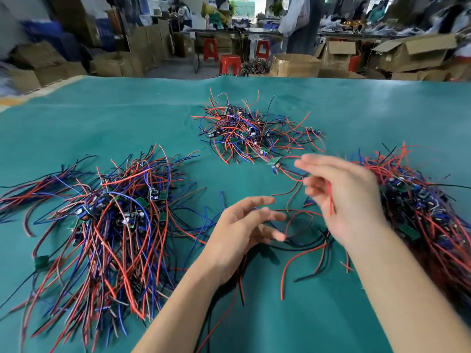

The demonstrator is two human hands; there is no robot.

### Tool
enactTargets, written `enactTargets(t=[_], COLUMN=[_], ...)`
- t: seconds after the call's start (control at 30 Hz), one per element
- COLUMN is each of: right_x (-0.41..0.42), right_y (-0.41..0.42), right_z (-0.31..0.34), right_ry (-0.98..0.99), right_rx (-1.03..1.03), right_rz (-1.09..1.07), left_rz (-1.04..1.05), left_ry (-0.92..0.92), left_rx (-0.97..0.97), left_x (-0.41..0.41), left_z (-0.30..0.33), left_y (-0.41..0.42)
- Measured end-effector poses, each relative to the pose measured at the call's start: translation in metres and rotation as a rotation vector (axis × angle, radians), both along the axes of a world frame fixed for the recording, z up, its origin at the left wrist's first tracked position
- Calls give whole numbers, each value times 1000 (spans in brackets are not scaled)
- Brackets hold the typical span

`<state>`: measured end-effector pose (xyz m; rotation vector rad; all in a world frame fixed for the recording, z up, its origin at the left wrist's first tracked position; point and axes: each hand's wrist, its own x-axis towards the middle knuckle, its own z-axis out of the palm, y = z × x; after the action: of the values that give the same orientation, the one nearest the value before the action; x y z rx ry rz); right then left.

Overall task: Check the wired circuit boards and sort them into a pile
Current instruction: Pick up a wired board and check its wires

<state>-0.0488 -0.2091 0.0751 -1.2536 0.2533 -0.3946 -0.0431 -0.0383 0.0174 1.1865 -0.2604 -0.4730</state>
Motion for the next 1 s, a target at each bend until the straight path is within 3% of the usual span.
enactTargets(t=[0.07,0.23,0.43,0.57,0.83,1.0], right_x=[-15,-19,-23,-25,-30,-28], right_y=[15,23,25,29,36,34], right_z=[-10,-29,-30,-30,-30,-25], right_ry=[19,7,-326,-373,-281,-99], right_rx=[-20,-616,-1136,-1142,-1236,-800], right_rz=[126,59,-137,-64,191,421], left_rz=[-1,43,168,183,211,245], left_ry=[32,152,125,99,158,153], left_rx=[-35,-122,-122,-172,-198,-255], left_x=[1,7,10,7,9,10], left_z=[1,3,-2,-1,2,2], left_y=[0,4,7,7,6,6])
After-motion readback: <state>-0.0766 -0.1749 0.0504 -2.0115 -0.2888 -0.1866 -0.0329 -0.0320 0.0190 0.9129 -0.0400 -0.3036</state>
